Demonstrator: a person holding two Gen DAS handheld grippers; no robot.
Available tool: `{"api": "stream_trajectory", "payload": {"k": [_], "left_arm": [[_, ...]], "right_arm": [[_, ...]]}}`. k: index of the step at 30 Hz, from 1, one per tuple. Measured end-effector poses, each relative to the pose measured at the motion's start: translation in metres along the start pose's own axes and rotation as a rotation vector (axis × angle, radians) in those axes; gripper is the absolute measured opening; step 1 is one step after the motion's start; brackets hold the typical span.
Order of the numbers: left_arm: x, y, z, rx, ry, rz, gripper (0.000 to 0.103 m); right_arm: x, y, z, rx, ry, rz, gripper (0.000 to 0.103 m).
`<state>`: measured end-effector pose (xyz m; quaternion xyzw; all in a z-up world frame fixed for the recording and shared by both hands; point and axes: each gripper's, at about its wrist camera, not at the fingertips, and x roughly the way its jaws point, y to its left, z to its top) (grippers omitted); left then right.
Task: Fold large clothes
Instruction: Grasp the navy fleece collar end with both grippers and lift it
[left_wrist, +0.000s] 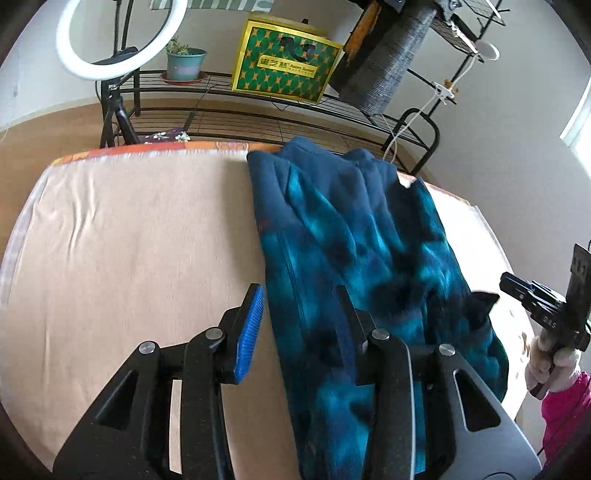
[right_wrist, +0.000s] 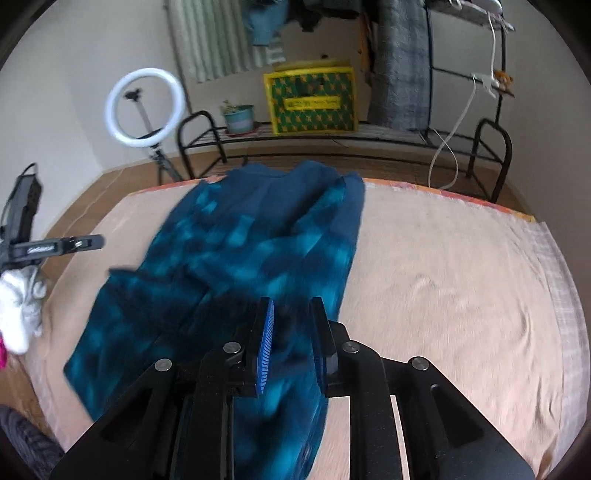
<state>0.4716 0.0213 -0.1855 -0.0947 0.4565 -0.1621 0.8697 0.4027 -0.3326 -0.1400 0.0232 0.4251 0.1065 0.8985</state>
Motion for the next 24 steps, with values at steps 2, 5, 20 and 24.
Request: {"api": "stream_trajectory", "payload": {"k": [2,5,20,24], "left_arm": [[0.012,0.002,0.014,-0.006,0.000,0.013,0.038],[0.035,0.003,0.031,0.002,0.007,0.017,0.038],[0.130,0.012,0.046,0.069,0.064,0.051,0.047],[0.120,0.030,0.063,0.013,0.047,-0.001,0.047]], "right_arm": [[0.016,-0.010,0.012,0.034,0.010,-0.015,0.018],[0.043,-0.021,0.032,0.066,0.019,-0.024,0.018],[0.154,-0.010,0.067,-0.027,0.160,0.003,0.021],[0.132,-0.030,0.078,-0.015,0.124,0.122,0.028]]}}
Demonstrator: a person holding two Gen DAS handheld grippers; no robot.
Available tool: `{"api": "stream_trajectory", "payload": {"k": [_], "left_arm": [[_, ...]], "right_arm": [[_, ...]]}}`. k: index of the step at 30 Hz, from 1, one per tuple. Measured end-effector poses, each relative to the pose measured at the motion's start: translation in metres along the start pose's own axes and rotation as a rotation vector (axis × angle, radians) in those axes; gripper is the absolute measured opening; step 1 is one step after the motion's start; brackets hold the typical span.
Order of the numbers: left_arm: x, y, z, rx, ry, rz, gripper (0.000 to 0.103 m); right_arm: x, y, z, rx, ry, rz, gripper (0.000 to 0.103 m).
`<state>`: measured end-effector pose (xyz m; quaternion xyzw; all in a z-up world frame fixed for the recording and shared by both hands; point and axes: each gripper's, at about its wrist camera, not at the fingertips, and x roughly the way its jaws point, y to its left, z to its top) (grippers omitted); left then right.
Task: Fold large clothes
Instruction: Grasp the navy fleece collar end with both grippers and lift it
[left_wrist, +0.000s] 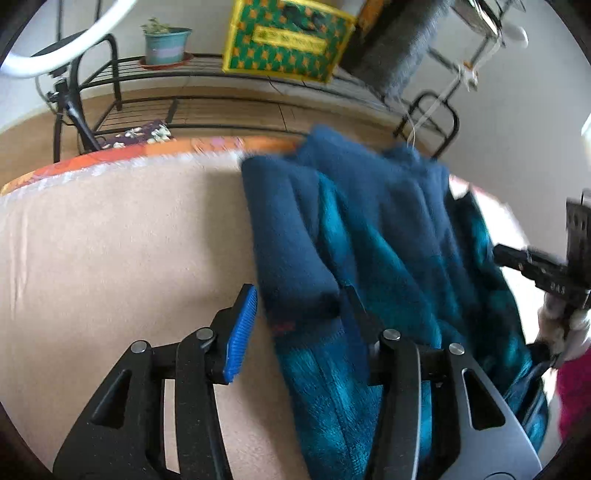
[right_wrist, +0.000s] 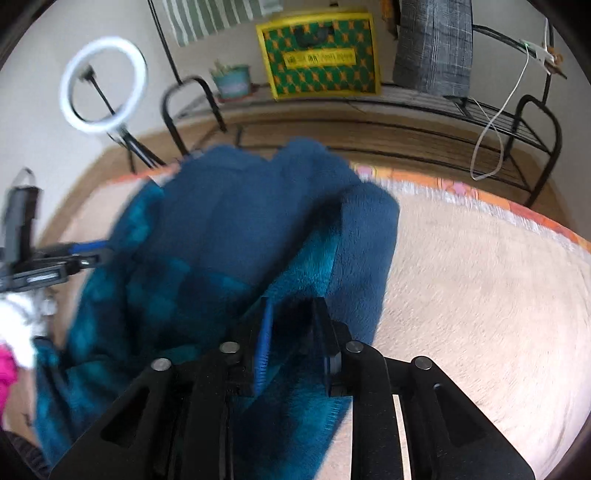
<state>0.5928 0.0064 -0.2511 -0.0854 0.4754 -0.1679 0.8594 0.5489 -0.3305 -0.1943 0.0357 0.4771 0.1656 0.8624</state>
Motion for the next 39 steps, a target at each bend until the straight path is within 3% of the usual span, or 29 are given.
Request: {"api": "stream_trajectory", "payload": {"k": [3,7,13,22,24,25,26,27,30,34,37,38,39], "left_arm": [[-0.010,0.019,0.018,-0.062,-0.048,-0.001,0.055],[-0.003,0.038,0.038,-0.132,-0.046,-0.021,0.058],[0.026,0.035,0.054,-0.139,-0.011,-0.004,0.057],[0.064,-0.002,0.065,-0.022,-0.001,0.085,0.057],[0.069,-0.010,0.065,0.000,-0.008,0.077,0.048],[0.070,-0.014,0.066,0.018,-0.014,0.088,0.037],[0.070,-0.020,0.065,0.042,-0.024,0.100,0.023],[0.069,-0.026,0.065,0.069,-0.024,0.102,0.017],[0.064,-0.037,0.066,0.100,-0.036,0.119,0.010],[0.052,-0.038,0.070,0.075,-0.060,0.096,0.009],[0.052,-0.035,0.071,0.065,-0.044,0.079,0.010],[0.052,-0.032,0.071,0.046,-0.041,0.066,0.010],[0.051,-0.026,0.071,0.016,-0.032,0.050,0.010]], "right_arm": [[-0.016,-0.021,0.009,0.048,-0.069,-0.005,0.053],[-0.015,-0.047,0.021,0.147,-0.093,-0.002,0.053],[0.016,-0.063,0.030,0.225,-0.075,-0.018,0.053],[0.046,-0.051,0.043,0.191,-0.051,0.009,0.053],[0.051,-0.045,0.046,0.174,-0.046,0.004,0.050],[0.053,-0.043,0.046,0.164,-0.044,-0.003,0.045],[0.053,-0.042,0.046,0.152,-0.039,-0.015,0.030],[0.054,-0.039,0.047,0.140,-0.031,-0.030,0.018],[0.050,-0.035,0.049,0.127,-0.032,-0.050,0.012],[0.041,-0.030,0.053,0.120,-0.054,-0.043,0.011],[0.039,-0.021,0.055,0.070,-0.010,-0.007,0.019],[0.039,-0.022,0.057,0.076,0.003,-0.012,0.034],[0.034,-0.028,0.056,0.105,-0.006,-0.024,0.043]]}}
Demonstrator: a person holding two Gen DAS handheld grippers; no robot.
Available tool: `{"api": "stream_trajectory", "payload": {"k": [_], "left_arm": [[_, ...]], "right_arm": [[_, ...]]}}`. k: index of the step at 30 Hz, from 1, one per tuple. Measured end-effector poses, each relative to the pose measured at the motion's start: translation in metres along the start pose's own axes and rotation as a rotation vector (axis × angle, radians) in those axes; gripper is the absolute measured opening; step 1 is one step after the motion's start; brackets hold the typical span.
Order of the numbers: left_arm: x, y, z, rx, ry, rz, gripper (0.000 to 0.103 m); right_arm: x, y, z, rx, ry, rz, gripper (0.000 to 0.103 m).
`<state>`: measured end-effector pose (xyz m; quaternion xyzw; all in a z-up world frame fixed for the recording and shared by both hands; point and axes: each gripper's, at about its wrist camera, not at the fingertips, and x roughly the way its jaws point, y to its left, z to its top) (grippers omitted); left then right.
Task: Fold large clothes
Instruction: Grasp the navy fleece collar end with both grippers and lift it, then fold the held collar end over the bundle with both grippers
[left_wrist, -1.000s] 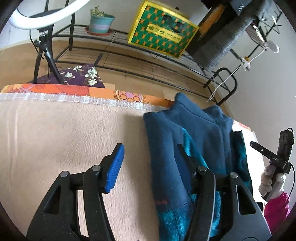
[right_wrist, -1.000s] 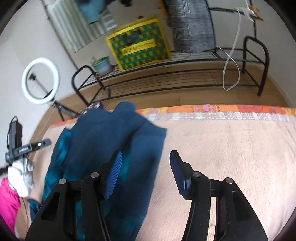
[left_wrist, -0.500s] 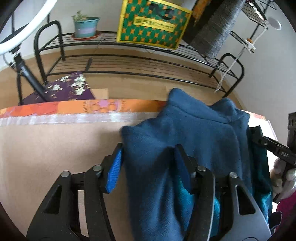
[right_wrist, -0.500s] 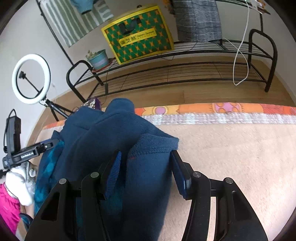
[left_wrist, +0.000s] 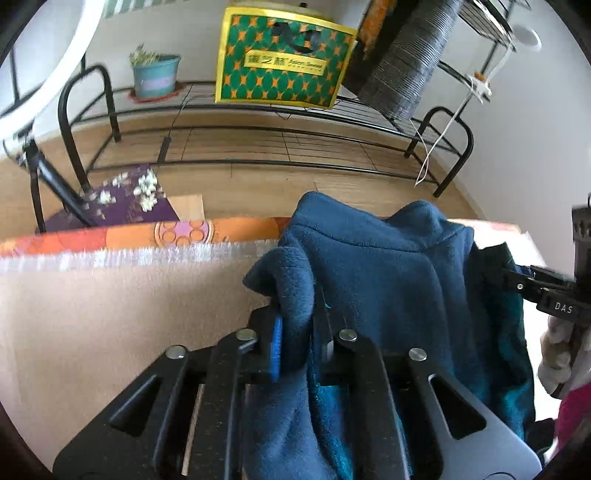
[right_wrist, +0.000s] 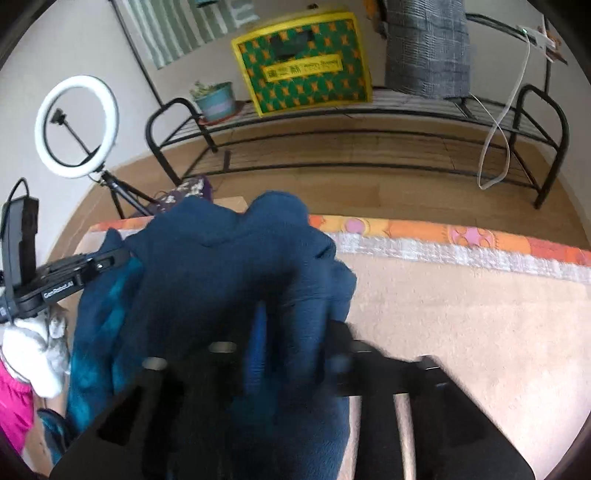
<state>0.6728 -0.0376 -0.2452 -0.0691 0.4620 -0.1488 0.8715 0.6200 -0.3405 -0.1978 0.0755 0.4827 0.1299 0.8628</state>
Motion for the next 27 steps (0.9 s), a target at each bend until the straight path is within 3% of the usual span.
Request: {"api": "stream_trajectory", "payload": {"k": [3,5,8,13,15,16,18,21,23,25,27], "left_arm": [[-0.007,0.014,0.001,-0.053,-0.003,-0.057,0.013],[-0.014,0.022,0.000,-0.057,-0.016,-0.087,0.024],[-0.020,0.035,-0.002,-0.090,-0.026,-0.106,0.031],[-0.017,0.039,-0.004,-0.095,-0.017,-0.103,0.032],[-0.012,0.036,-0.006,-0.074,-0.007,-0.080,0.032],[-0.010,0.033,-0.007,-0.062,-0.003,-0.077,0.032],[-0.005,0.030,-0.010,-0.049,0.008,-0.079,0.032],[0.003,0.031,-0.010,-0.047,0.024,-0.077,0.034],[0.009,0.032,-0.010,-0.061,0.029,-0.075,0.047],[0.014,0.031,-0.007,-0.051,0.019,-0.063,0.047],[0.019,0.026,-0.003,-0.034,0.015,-0.046,0.047]], "right_arm": [[-0.024,-0.027,-0.008,0.106,-0.085,0.066,0.043],[-0.037,-0.053,-0.019,0.189,-0.119,0.131,0.039],[-0.038,-0.069,-0.032,0.209,-0.097,0.131,0.038],[-0.021,-0.057,-0.034,0.188,-0.064,0.227,0.038],[-0.010,-0.046,-0.030,0.143,-0.043,0.140,0.034],[0.001,-0.041,-0.028,0.116,-0.014,0.066,0.028],[0.007,-0.034,-0.026,0.092,-0.012,0.019,0.017],[0.007,-0.040,-0.019,0.101,-0.015,0.008,0.015],[0.007,-0.044,-0.014,0.104,-0.020,0.029,0.016],[0.011,-0.044,-0.011,0.096,-0.003,0.048,0.016],[0.018,-0.040,-0.010,0.064,0.004,0.016,0.017]]}}
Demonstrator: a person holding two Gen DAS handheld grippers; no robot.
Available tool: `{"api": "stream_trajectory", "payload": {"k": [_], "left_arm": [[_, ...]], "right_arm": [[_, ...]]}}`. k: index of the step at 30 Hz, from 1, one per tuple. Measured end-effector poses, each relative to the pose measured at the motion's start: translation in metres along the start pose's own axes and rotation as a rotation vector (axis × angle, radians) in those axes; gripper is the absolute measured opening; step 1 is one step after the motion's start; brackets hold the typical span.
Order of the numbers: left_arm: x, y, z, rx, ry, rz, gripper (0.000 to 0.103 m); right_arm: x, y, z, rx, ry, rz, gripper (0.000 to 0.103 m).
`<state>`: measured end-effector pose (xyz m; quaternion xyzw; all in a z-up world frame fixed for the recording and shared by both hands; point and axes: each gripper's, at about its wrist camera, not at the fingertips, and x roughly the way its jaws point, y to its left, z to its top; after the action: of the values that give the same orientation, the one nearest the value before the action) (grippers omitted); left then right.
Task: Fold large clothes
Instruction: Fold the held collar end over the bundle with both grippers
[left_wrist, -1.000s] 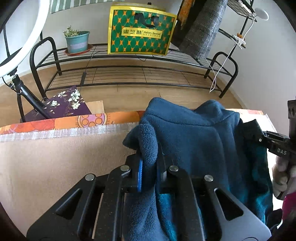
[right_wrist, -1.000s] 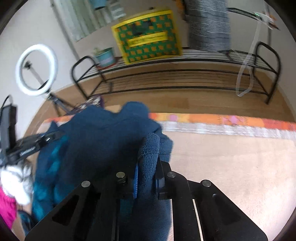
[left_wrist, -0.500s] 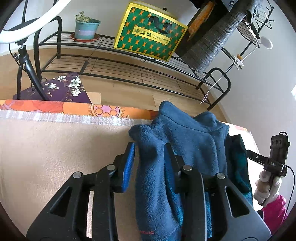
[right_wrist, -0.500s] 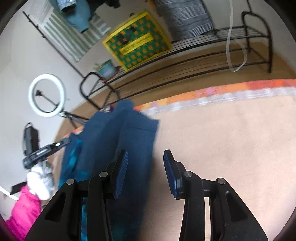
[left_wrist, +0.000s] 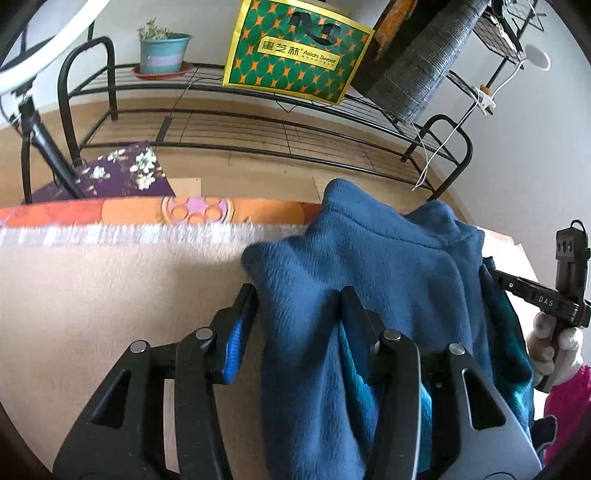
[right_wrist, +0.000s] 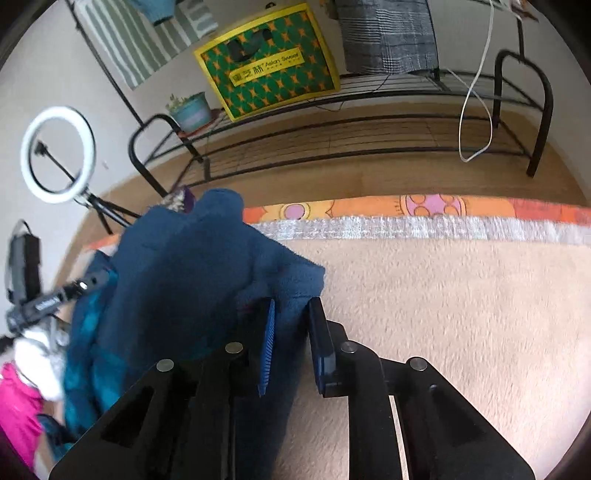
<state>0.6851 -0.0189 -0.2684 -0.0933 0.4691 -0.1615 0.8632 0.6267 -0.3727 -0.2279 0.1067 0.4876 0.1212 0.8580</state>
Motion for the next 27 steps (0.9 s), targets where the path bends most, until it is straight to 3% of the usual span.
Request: {"api": "stream_trajectory", "payload": {"k": [1,4,5,8,19,27], "left_arm": [[0.002,-0.002,0.002,0.003,-0.001,0.009,0.047],[0.006,-0.011,0.002,0.039,0.010,0.015,0.020],[0.005,-0.015,0.002,0.049,0.013,0.019,0.016],[-0.004,-0.022,0.002,0.064,-0.002,0.041,0.013],[-0.101,-0.052,-0.001,0.087,-0.127,-0.039,0.011],[-0.189,-0.079,-0.044,0.132,-0.182,-0.091,0.011]], "right_arm": [[0.000,0.002,-0.001,-0.006,-0.008,-0.005,0.018],[0.001,0.006,-0.001,-0.009,-0.023,-0.012,0.015],[0.000,0.007,-0.001,-0.011,-0.025,-0.012,0.009],[-0.008,0.016,0.000,-0.044,-0.051,-0.035,0.007],[-0.104,0.039,0.002,-0.046,-0.214,0.023,0.006],[-0.185,0.073,-0.031,-0.069,-0.272,0.096,0.006]]}}
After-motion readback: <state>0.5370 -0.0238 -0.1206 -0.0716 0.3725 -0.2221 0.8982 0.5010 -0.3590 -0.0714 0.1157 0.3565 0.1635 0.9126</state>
